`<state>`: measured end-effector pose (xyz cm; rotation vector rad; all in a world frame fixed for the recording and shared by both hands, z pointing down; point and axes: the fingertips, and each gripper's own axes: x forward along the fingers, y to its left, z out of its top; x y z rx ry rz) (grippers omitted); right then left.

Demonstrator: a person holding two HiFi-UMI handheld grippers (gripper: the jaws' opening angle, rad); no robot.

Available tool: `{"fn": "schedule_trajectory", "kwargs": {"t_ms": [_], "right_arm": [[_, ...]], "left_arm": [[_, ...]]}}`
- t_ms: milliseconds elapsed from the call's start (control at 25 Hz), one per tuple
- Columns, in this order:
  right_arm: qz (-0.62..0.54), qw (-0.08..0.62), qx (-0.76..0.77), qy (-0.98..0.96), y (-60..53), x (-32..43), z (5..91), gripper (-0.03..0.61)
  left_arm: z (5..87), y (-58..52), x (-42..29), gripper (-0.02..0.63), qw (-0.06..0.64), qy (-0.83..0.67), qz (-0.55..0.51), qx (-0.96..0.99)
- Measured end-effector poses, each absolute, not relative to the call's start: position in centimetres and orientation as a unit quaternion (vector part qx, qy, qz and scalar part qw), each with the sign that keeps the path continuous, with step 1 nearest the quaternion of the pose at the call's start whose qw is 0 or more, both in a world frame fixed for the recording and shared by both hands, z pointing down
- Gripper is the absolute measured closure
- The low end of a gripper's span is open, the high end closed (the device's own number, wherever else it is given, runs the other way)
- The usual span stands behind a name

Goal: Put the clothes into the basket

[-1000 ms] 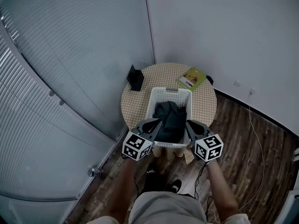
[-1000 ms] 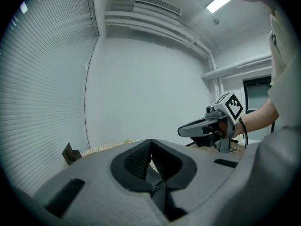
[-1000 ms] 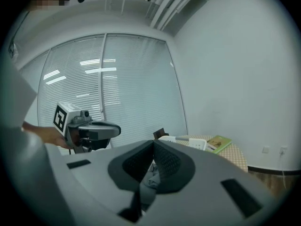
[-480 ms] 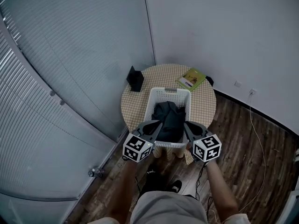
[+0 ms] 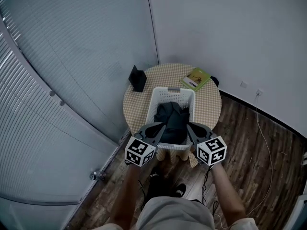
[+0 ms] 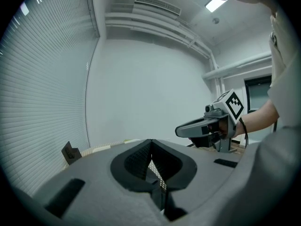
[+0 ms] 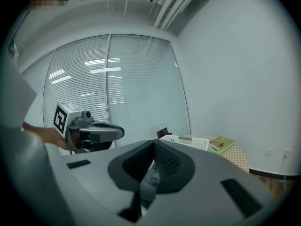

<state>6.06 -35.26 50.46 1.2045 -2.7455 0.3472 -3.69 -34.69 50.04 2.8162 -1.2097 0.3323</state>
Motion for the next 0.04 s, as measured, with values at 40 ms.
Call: {"fn": "schedule_trajectory", "kwargs": {"t_ms": [40], "right_arm": [[0.115,0.065,0.396,-0.909,-35.04,5.96,50.66,0.558]], "left_arm": [[50.19,-34.58,-3.71,0.603,0.031,-0.393,0.109,0.913]]}}
